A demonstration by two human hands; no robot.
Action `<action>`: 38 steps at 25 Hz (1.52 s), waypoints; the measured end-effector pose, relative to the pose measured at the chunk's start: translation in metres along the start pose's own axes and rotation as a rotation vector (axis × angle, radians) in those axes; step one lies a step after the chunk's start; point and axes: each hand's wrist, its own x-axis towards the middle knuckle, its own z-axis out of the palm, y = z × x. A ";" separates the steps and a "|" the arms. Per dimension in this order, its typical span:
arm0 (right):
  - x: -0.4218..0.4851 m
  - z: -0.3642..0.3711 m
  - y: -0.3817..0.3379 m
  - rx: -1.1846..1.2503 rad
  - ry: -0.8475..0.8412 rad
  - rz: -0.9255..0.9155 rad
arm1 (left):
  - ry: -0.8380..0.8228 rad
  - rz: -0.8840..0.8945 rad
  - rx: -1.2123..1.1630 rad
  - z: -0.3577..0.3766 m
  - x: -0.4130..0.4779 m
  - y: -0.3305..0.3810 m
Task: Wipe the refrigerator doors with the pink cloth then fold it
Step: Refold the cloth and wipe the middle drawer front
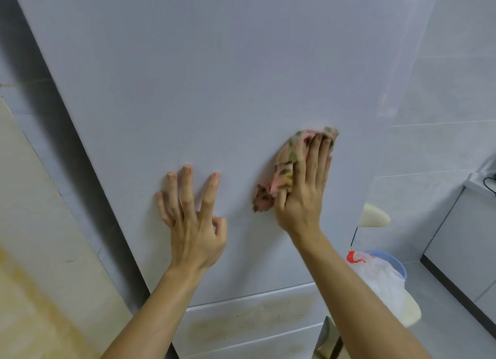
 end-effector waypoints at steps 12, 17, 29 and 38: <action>-0.034 -0.011 0.002 0.074 -0.108 -0.080 | 0.004 -0.061 0.050 0.009 0.004 0.015; 0.003 -0.002 -0.017 0.183 -0.033 -0.069 | -0.010 -0.036 0.056 0.005 0.001 0.012; 0.037 -0.044 0.056 0.166 0.058 0.172 | 0.052 -0.038 0.024 0.011 0.007 0.017; -0.088 -0.020 0.073 0.114 -0.037 0.259 | -0.007 -0.070 0.021 0.010 -0.013 0.023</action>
